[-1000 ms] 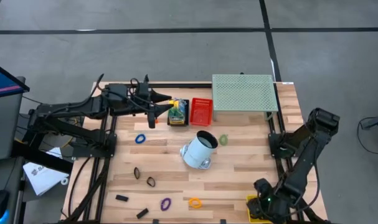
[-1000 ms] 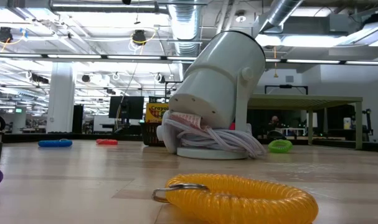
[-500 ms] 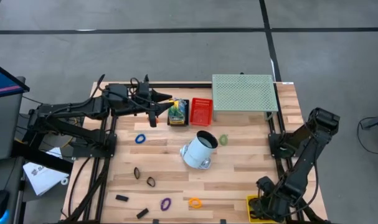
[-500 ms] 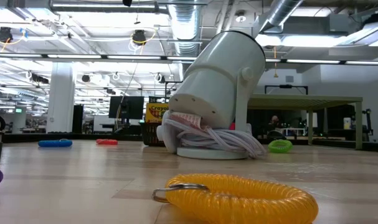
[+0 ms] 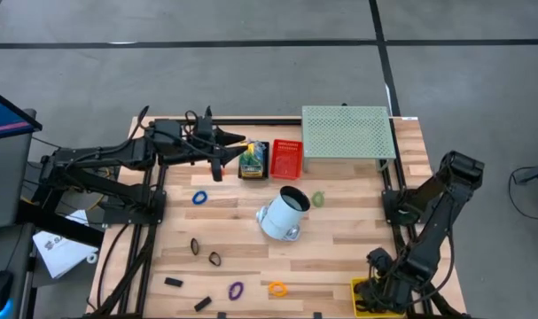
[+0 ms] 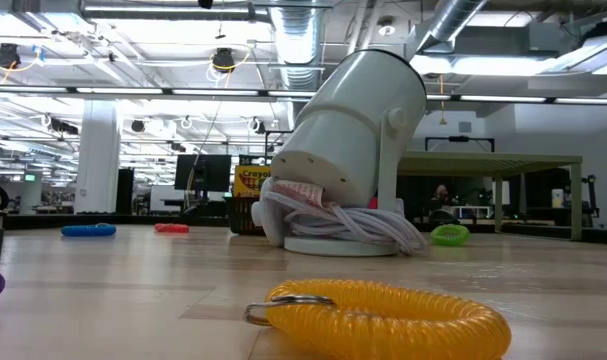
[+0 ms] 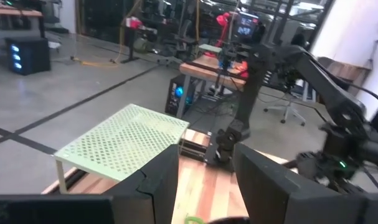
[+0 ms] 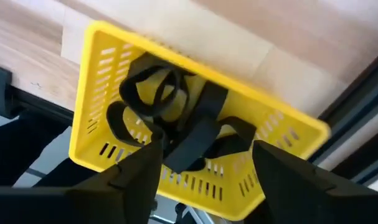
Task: Pick & Place Office Desk Supplies
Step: Put the black rubber band into the yellow bin
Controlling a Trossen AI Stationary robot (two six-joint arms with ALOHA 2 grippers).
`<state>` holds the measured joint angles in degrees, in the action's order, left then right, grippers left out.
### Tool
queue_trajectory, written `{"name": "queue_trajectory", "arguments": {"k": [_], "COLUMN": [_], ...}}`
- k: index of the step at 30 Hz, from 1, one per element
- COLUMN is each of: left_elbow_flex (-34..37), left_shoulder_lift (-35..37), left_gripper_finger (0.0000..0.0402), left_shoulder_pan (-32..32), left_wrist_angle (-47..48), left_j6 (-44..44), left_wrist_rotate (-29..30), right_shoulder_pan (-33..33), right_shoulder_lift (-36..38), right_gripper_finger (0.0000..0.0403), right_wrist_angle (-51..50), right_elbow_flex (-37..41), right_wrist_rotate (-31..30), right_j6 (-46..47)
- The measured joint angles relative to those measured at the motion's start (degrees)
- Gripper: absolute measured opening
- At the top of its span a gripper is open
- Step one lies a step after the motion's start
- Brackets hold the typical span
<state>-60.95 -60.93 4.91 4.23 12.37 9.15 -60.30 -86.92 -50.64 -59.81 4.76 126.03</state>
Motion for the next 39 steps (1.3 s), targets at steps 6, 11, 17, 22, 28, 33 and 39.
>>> {"name": "queue_trajectory", "arguments": {"k": [6, 11, 17, 22, 28, 33, 39], "left_elbow_flex": [0.0, 0.0, 0.0, 0.0, 0.6, 7.2, 14.6], "left_shoulder_lift": [0.6, 0.5, 0.5, -0.4, -4.4, -8.9, -12.3], "left_gripper_finger": [0.0149, 0.0148, 0.0149, 0.0148, 0.0157, 0.0177, 0.0192], "left_shoulder_pan": [0.0, -1.4, -8.0, -11.6, -15.6, -18.7, -23.8], "left_wrist_angle": [5.9, 21.4, 44.5, 56.4, 63.2, 60.1, 53.0], "left_j6": [2.6, 7.8, 19.1, 42.9, 63.4, 72.5, 80.8], "left_wrist_rotate": [-7.2, -12.4, -11.6, -9.6, -10.2, -17.4, -20.7], "right_shoulder_pan": [3.4, 8.7, 14.7, 19.1, 23.9, 25.9, 25.5], "right_shoulder_lift": [6.4, 13.5, 21.0, 24.2, 24.8, 24.8, 24.8], "right_gripper_finger": [0.0248, 0.0248, 0.0248, 0.0248, 0.0249, 0.0249, 0.0249], "right_wrist_angle": [-7.5, -12.1, -11.3, -8.0, -2.9, -0.6, 0.3], "right_elbow_flex": [0.0, 0.0, 0.0, 0.0, 0.0, 0.0, 0.0], "right_wrist_rotate": [-7.6, -18.0, -32.8, -36.8, -36.5, -35.9, -35.7], "right_j6": [0.0, -0.6, -2.6, -7.6, -15.9, -19.4, -19.6]}}
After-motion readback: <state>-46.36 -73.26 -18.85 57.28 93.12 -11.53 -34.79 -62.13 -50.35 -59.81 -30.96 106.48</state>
